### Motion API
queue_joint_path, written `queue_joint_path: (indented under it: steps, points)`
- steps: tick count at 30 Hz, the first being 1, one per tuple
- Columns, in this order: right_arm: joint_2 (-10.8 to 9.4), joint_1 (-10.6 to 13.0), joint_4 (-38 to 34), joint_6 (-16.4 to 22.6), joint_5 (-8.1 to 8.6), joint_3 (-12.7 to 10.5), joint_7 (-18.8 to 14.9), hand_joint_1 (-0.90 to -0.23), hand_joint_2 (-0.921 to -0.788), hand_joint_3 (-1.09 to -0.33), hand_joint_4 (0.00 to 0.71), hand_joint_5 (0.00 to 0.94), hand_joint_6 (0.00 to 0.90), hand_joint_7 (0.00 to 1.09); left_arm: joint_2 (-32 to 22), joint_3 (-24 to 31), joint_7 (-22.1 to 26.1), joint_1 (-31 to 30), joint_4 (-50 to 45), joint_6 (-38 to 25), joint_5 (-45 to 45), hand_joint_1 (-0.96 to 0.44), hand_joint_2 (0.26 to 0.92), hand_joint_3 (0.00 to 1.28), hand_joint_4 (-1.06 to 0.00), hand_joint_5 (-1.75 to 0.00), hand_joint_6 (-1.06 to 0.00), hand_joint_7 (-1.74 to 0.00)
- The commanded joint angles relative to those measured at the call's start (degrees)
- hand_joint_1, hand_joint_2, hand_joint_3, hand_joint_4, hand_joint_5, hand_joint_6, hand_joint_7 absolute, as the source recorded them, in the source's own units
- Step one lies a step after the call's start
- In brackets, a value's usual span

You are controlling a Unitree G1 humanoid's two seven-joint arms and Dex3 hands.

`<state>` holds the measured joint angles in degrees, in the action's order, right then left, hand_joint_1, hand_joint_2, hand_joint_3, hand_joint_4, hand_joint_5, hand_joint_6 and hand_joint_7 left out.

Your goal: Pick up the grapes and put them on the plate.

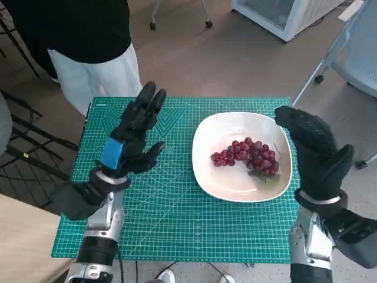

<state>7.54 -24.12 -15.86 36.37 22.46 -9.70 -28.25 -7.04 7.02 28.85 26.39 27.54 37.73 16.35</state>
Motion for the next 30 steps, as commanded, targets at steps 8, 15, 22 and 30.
queue_joint_path:
  steps: [8,15,22,30]
  points:
    - [0.05,0.30,0.71,-1.86,0.17,0.46,-0.34,-0.513,-0.921,-0.584,0.287,0.006,0.114,0.35,-0.14,2.27,1.96,-1.60,2.31,2.84,2.58,-0.45,0.921,0.43,-0.20,-0.01,-0.23,-0.03]
    - [0.11,0.39,0.92,-2.01,0.17,0.46,-0.34,-0.512,-0.921,-0.585,0.287,0.005,0.112,0.35,0.05,2.58,2.41,-1.51,2.70,3.19,2.75,-0.45,0.921,0.42,-0.20,-0.01,-0.24,-0.03]
    - [0.40,-0.06,0.97,-2.34,-0.36,0.73,-0.36,-0.511,-0.921,-0.588,0.286,0.004,0.108,0.36,1.09,2.82,3.00,-2.55,1.74,3.79,4.06,-0.44,0.921,0.42,-0.21,-0.01,-0.25,-0.03]
    - [0.15,-0.56,0.36,-2.20,-1.16,1.53,-0.34,-0.508,-0.921,-0.595,0.283,0.002,0.101,0.36,1.81,2.86,3.74,-2.47,2.59,4.58,4.78,-0.44,0.921,0.42,-0.22,-0.01,-0.25,-0.02]
